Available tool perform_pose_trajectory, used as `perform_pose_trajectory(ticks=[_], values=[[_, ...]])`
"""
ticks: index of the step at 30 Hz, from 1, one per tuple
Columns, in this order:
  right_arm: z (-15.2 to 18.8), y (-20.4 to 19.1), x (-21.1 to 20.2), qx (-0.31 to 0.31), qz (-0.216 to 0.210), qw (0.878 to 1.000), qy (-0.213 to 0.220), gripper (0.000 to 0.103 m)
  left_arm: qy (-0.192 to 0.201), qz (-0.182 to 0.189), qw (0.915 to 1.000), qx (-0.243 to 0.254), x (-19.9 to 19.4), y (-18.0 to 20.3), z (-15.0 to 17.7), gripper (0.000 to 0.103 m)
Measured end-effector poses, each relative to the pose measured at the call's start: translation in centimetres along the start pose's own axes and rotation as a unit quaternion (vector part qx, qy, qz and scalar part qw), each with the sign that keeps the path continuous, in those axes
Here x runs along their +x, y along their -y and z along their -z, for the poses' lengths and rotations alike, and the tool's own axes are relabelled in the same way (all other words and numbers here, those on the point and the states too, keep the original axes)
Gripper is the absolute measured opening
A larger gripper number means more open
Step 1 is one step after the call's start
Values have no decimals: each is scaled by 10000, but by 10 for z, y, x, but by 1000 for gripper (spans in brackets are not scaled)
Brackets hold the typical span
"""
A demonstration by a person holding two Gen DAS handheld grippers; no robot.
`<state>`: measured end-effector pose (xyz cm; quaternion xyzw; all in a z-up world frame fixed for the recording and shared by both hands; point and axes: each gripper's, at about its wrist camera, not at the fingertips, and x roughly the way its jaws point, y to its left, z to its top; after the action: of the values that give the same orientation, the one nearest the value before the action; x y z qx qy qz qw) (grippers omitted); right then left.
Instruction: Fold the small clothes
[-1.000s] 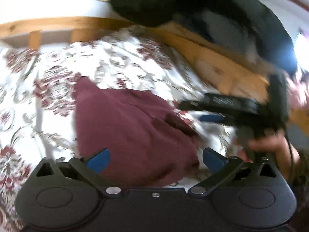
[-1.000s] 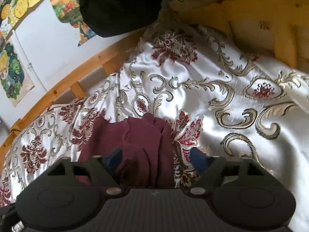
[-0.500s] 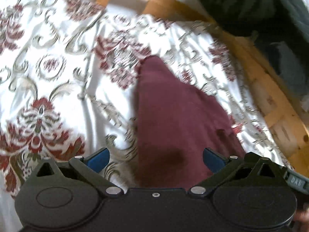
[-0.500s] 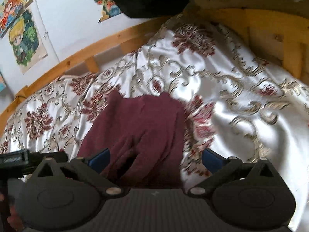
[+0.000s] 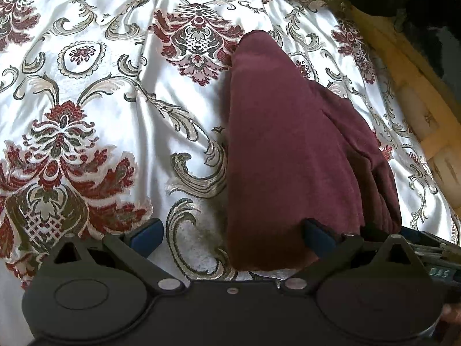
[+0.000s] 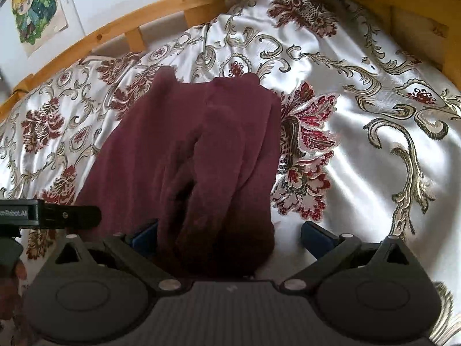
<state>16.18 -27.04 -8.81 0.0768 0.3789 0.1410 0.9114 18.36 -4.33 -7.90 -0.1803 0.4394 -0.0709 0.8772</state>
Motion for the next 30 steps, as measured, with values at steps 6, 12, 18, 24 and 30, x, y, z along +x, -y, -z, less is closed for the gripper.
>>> perform_pose_trajectory(ticks=[6, 12, 18, 24, 30], values=[[-8, 18, -27, 351, -498, 9948, 812, 103, 83, 30, 10000, 3, -1, 0, 2, 102], [-13, 43, -20, 1197, -802, 9772, 1559, 103, 178, 15, 9998, 64, 0, 1, 5, 102], [-33, 39, 11, 931, -435, 9781, 1811, 59, 172, 7, 9998, 90, 0, 1, 5, 102], [-37, 40, 33, 817, -408, 9819, 1662, 11, 165, 0, 9998, 81, 0, 0, 4, 102], [-36, 43, 20, 671, -253, 9785, 1934, 7, 188, 26, 9997, 145, 0, 1, 4, 103]])
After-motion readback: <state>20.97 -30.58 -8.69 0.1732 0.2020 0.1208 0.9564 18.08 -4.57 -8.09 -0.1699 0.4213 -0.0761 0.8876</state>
